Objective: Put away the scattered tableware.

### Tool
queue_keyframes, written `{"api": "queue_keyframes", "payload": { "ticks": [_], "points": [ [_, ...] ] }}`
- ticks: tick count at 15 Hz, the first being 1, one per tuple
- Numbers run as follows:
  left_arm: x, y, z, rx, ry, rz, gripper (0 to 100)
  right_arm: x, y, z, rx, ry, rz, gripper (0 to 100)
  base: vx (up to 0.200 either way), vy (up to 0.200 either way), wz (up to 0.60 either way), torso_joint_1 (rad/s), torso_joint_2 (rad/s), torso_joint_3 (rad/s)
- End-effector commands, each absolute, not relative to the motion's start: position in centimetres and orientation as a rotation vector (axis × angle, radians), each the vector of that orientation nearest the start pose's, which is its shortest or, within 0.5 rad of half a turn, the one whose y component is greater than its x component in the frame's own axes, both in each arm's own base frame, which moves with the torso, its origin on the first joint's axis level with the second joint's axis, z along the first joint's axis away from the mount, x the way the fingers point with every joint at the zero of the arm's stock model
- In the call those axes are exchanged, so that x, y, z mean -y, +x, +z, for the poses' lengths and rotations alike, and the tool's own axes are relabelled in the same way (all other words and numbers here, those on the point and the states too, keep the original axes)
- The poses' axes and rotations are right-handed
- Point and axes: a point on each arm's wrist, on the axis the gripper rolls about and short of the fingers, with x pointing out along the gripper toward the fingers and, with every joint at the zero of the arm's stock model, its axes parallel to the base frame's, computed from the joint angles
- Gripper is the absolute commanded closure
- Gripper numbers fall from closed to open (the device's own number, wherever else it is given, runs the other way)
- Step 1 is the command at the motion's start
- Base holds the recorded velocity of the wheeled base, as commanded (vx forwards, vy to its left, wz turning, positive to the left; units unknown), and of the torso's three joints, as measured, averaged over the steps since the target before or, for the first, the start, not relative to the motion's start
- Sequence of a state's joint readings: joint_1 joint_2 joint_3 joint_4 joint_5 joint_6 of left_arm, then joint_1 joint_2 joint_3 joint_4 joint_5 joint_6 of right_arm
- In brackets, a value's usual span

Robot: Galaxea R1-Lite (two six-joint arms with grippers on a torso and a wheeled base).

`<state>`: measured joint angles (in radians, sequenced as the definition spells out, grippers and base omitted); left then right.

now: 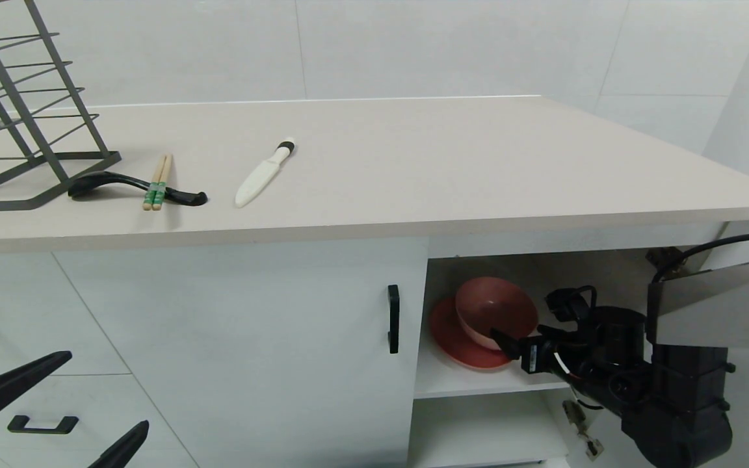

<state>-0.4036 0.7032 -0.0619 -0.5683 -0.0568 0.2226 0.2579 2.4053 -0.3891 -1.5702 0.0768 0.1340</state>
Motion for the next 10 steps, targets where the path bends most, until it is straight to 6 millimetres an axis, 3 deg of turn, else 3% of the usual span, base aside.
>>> {"api": "queue_keyframes", "payload": {
  "ticks": [1,5,10],
  "points": [
    [2.4,5.4,14.2,-0.028,0.232,-0.467,0,-8.8,28.5,-1.7,-0.451,0.076,0.356,0,0.000,0.000,0.00,0.000,0.00,0.000],
    [2.4,5.4,14.2,-0.029,0.233,-0.467,0,-10.1,27.2,-0.7,-0.442,0.064,0.419,0,0.000,0.000,0.00,0.000,0.00,0.000],
    [2.4,5.4,14.2,-0.028,0.232,-0.468,0,-9.4,24.0,1.2,-0.468,0.056,0.433,0,0.000,0.000,0.00,0.000,0.00,0.000]
  ]
}}
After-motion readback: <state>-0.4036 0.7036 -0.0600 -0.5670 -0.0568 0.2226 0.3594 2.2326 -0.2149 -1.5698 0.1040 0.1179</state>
